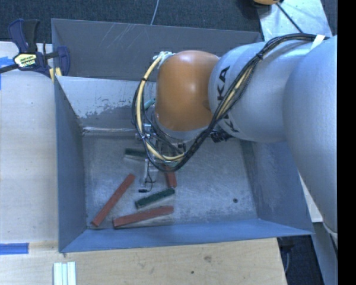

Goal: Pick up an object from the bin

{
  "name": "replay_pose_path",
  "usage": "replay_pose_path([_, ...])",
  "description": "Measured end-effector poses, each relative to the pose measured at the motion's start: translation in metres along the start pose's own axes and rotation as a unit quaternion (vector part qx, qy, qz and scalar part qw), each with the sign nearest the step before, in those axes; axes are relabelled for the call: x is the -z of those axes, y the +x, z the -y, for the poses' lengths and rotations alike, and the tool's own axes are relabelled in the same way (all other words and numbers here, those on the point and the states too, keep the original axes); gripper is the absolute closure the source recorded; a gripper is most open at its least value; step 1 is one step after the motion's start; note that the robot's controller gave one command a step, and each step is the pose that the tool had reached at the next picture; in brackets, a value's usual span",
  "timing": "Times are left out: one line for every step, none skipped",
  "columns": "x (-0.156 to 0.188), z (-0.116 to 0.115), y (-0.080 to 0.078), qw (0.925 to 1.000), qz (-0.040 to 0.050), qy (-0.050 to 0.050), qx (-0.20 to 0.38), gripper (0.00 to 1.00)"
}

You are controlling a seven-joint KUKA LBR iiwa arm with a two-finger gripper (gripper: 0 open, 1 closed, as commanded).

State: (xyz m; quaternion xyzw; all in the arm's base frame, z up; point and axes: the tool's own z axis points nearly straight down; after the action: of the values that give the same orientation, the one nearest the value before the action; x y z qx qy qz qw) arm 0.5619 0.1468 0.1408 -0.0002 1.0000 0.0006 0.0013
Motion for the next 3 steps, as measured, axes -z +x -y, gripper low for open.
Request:
replay_pose_path([0.0,0.0,0.0,1.0,0.0,0.0,0.0,0.0])
replay_pose_path([-0.01,0.003,0.029,0.9973,0.0027,0.0,0.073,0.0])
replay_pose_path([-0.043,-0.007,0.026,0.9909,-0.0013,0.0,0.135,0.0])
